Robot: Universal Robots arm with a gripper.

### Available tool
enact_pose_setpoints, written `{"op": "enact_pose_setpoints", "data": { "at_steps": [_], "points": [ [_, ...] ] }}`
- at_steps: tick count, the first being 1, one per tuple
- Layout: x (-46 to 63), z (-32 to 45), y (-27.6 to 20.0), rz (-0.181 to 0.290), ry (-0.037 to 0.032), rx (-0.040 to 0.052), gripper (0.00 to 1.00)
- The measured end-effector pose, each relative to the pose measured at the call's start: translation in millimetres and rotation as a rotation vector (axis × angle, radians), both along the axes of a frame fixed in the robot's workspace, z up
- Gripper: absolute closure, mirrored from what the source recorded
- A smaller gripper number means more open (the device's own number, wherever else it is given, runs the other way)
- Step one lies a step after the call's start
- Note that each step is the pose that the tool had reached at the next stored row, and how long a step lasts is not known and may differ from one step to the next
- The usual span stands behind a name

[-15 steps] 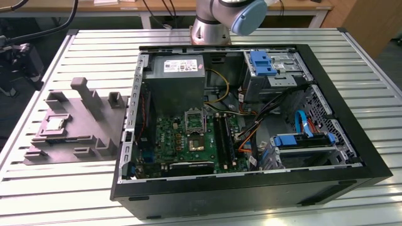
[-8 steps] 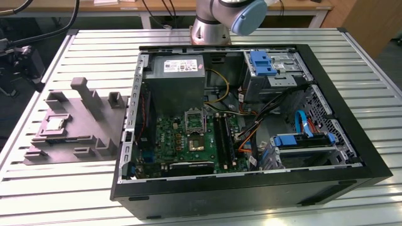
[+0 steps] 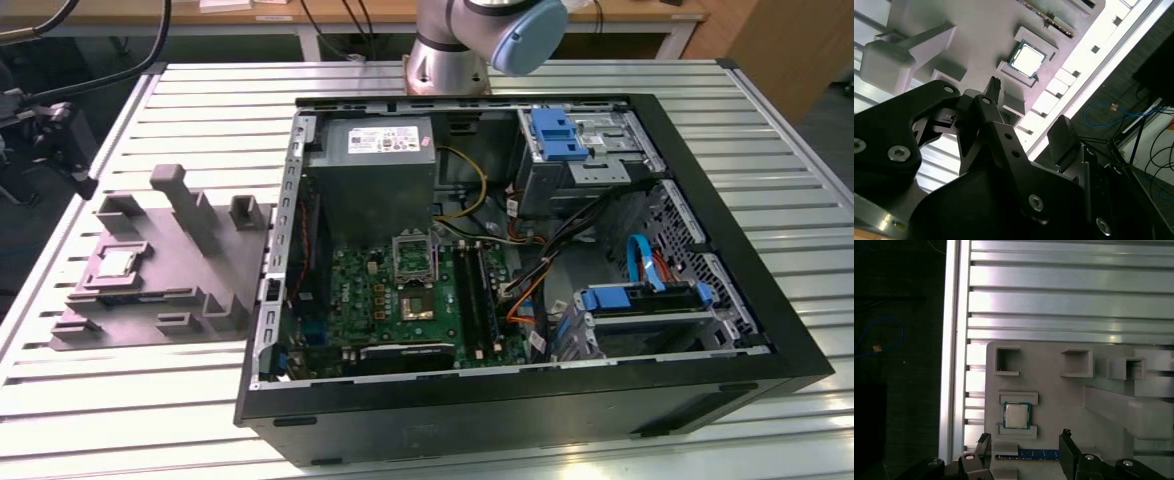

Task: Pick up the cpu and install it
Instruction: 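Pick up the cpu and move it towards the insertion slot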

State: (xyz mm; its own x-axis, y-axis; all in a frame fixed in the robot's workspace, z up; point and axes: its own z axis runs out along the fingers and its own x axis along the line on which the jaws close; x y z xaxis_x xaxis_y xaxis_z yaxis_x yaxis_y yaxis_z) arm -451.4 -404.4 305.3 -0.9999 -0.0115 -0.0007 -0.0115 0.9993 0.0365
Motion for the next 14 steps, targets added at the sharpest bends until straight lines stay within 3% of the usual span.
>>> {"op": "enact_pose_setpoints", "data": {
  "at_steps": [14],
  "points": [
    [0.0,-1.4,0.0,0.0,-0.0003,0.0002,0.35]
  ]
}}
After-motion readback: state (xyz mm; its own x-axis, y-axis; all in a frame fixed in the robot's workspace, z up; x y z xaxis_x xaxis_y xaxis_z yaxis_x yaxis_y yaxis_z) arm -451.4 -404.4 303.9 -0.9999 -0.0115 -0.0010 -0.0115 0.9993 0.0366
